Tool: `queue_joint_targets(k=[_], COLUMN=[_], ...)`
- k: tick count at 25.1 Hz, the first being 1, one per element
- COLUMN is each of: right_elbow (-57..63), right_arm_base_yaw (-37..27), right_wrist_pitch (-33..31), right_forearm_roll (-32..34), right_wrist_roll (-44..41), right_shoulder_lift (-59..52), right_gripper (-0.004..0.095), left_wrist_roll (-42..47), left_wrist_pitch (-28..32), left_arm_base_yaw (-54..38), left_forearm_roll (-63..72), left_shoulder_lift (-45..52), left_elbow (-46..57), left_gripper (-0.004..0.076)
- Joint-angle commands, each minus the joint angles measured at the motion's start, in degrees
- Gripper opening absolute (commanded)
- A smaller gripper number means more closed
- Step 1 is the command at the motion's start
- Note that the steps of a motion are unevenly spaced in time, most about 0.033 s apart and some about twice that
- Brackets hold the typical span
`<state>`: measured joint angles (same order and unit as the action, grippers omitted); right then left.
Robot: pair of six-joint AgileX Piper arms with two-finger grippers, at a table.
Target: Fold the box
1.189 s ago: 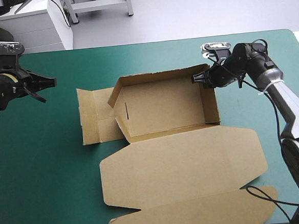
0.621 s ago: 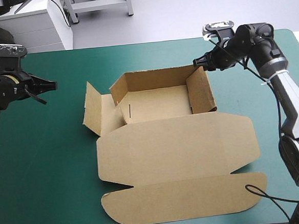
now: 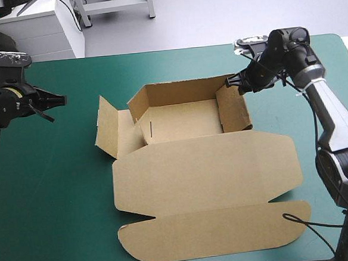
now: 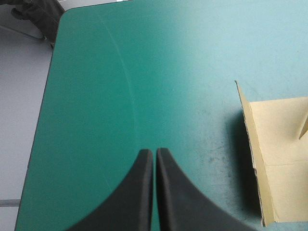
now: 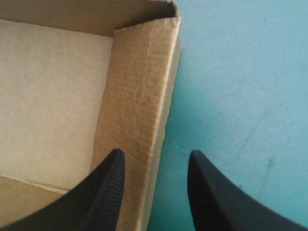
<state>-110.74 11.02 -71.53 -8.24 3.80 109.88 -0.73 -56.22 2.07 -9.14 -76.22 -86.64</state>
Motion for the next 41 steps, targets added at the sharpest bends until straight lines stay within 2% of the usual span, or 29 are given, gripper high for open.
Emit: queue_joint_targets(k=[1, 11, 14, 18, 20, 24, 28, 32, 34, 38, 41], right_elbow=[-0.9, -0.9, -0.9, -0.9, -0.9, -0.9, -0.9, -0.9, -0.9, -0.9, -0.9], right_arm_base_yaw=[0.0, 0.0, 0.0, 0.0, 0.0, 0.0, -3.8, -8.7, -11.7, -14.2, -14.2], right_wrist_pitch=[0.0, 2.7, 2.7, 2.8, 1.8, 2.1, 2.3, 0.5, 0.5, 0.4, 0.8], right_forearm_roll=[-0.6, -3.0, -3.3, -3.7, -4.3, -5.6, -8.3, -17.9, -22.9, -26.1, -27.2], right_wrist_roll=[0.5, 2.7, 3.1, 3.7, 3.7, 3.7, 4.0, 7.3, 9.1, 10.0, 10.3], right_shoulder_lift=[-0.2, 5.4, 6.4, 6.4, 6.4, 3.4, -2.2, -5.7, -8.6, -12.2, -13.7], right_gripper=[0.0391, 0.039, 0.0275, -0.0019, -0.0019, -0.0019, -0.0019, -0.0019, -0.0019, -0.0019, -0.0019], left_wrist_roll=[0.2, 0.2, 0.4, 3.2, 6.1, 6.3, 7.9, 5.0, -1.5, -8.6, -15.4], left_wrist_pitch=[3.7, 4.0, 3.8, 4.2, 4.3, 4.9, 5.5, 5.8, 6.4, 5.3, 1.6], left_arm_base_yaw=[0.0, 0.0, 0.0, 0.0, 0.0, -0.8, -8.5, -16.2, -20.0, -21.1, -20.9], left_forearm_roll=[-0.2, -0.2, 0.0, -0.4, -0.4, -0.2, 1.7, 12.7, 25.1, 42.0, 54.5], left_shoulder_lift=[1.3, 1.2, 1.2, 0.9, 0.2, -0.7, -0.7, -0.8, -1.2, -3.7, -5.9], left_elbow=[-1.6, -1.6, -1.6, -1.6, -1.6, -1.6, -1.7, -1.7, -1.6, -1.6, -1.1], left_gripper=[-0.0008, -0.0008, -0.0008, -0.0008, -0.0008, -0.0008, -0.0006, -0.0006, -0.0007, -0.0007, -0.0007])
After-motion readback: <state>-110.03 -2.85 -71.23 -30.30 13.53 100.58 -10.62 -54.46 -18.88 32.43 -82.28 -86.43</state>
